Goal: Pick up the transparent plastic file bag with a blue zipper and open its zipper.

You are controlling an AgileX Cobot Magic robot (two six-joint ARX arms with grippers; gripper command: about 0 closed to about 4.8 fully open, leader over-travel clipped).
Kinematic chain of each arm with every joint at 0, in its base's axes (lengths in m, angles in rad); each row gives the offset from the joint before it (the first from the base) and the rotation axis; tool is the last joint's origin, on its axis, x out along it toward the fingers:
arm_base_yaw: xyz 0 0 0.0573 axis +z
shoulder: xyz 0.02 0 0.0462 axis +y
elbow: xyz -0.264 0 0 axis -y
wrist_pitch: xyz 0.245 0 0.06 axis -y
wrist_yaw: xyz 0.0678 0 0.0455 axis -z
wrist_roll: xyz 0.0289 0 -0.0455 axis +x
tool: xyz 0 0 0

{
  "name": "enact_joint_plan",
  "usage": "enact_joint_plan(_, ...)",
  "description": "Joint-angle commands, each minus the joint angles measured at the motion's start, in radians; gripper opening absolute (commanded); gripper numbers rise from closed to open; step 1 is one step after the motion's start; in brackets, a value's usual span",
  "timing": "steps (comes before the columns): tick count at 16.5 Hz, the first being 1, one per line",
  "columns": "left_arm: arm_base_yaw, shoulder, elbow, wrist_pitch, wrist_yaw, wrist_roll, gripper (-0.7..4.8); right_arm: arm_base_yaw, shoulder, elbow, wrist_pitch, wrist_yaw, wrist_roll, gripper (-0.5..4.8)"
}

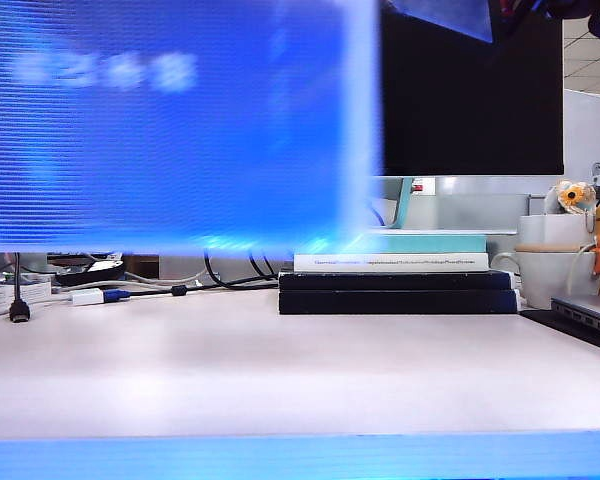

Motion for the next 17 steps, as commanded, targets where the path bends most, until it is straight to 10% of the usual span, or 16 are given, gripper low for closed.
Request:
enact_joint_plan(1, 0.000, 0.027, 0.005, 0.038, 0.068, -0.031, -0.07, 0.001, -0.002, 0.004, 0.018, -0.005, 0.025, 3.24)
enact_joint_plan(9, -0.001, 0.149, 0.004, 0.111, 0.151, -0.063, -0.07, 0.001, -0.003, 0.004, 0.063, -0.005, 0.069, 0.92)
enact_joint_plan(17, 0.000, 0.186, 0.004, 0.063, 0.086, -0.029, -0.07, 0.001, -0.003, 0.004, 0.069, -0.005, 0.096, 1.17)
